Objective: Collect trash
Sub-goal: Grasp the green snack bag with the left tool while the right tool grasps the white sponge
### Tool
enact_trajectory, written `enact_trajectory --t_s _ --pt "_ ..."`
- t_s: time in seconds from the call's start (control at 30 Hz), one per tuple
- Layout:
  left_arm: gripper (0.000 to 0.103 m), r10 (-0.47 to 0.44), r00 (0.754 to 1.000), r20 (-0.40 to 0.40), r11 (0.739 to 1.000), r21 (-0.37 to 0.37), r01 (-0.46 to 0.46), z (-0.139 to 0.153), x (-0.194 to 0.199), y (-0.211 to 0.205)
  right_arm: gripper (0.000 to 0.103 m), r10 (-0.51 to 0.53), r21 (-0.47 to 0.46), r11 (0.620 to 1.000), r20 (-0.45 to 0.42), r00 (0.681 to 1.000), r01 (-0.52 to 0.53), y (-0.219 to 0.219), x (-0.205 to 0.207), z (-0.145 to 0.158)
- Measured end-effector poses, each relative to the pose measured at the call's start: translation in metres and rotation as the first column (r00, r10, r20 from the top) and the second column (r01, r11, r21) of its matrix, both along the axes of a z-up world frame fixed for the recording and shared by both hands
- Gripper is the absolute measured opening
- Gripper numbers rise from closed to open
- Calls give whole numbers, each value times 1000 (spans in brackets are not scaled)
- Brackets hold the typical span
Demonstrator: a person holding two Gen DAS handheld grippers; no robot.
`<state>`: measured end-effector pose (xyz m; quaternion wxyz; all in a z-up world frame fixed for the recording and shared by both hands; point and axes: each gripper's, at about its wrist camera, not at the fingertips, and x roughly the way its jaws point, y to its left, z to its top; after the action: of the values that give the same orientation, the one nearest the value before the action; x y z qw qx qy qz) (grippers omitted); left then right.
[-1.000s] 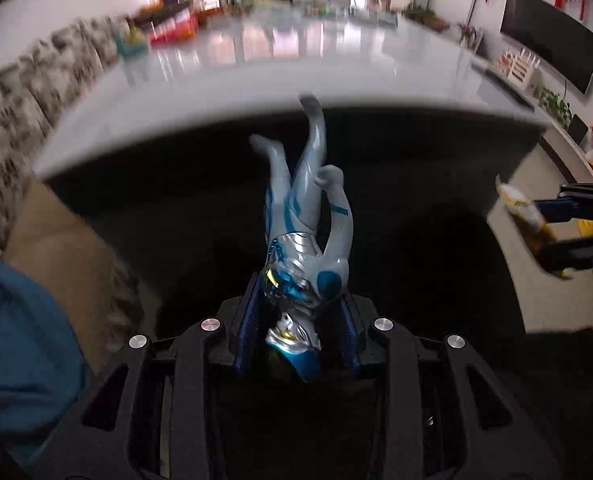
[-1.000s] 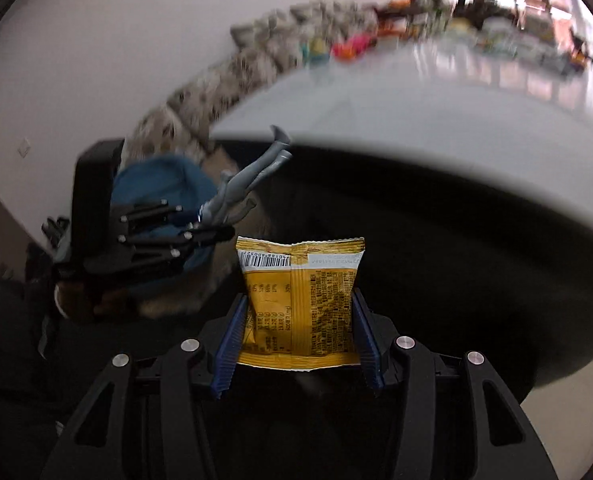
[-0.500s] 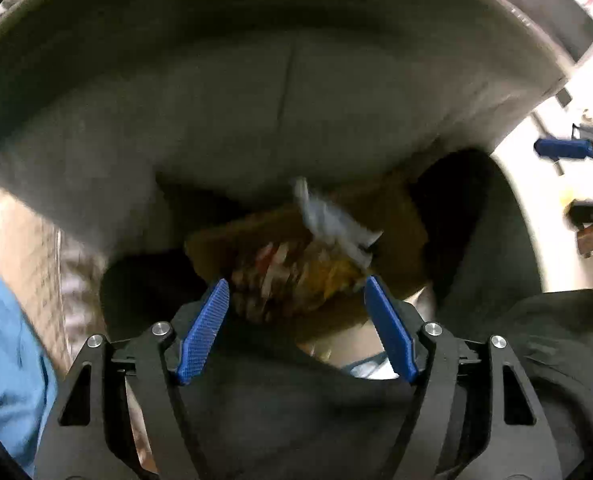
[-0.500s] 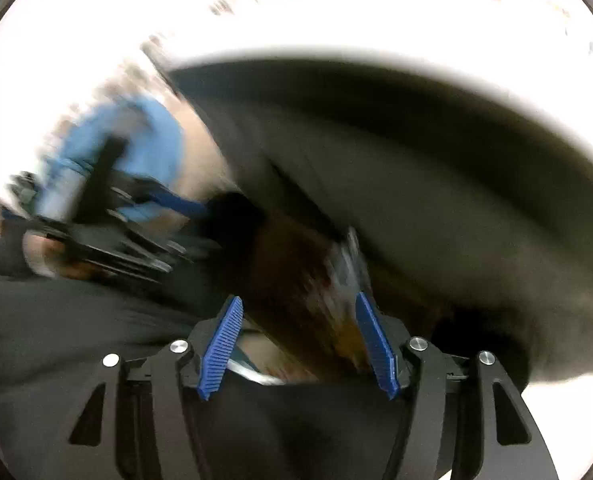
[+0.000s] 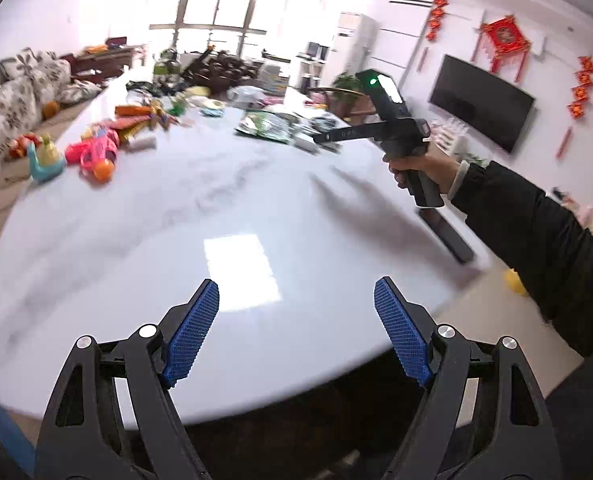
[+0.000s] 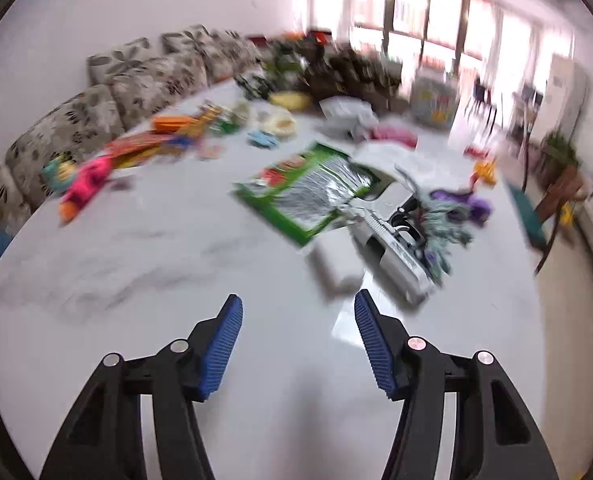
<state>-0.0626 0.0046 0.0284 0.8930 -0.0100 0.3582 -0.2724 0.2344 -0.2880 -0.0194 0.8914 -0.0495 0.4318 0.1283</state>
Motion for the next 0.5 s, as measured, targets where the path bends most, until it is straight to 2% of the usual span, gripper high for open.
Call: enact_trajectory --t_s 0.07,0.1,0.17,0.23,0.37,0.4,0.5 --pt "78 7 1000 -6 999 31 -6 -4 19 -8 55 9 -11 1000 -36 999 -9 -7 18 -12" --pt "78 8 1000 -13 999 47 -8 -4 36 -15 42 13 -27 1000 -66 998 -15 -8 30 -22" --pt "78 15 1000 -5 997 72 -15 -2 78 -33 27 33 32 999 -83 996 -31 -14 37 -30" --pt "78 26 999 20 993 114 -28 -2 112 -42 26 73 41 997 -72 995 -70 -11 22 -27" --pt "78 15 1000 21 981 193 -19 -11 243 -107 26 112 155 982 -13 994 -108 -33 -31 -5" --pt "78 3 1000 25 977 212 -8 -15 266 -122 27 114 181 977 2 993 -113 -42 -49 2" --pt "78 -24 1000 -17 969 247 27 -35 335 -164 27 93 191 977 39 995 -99 -65 -87 14"
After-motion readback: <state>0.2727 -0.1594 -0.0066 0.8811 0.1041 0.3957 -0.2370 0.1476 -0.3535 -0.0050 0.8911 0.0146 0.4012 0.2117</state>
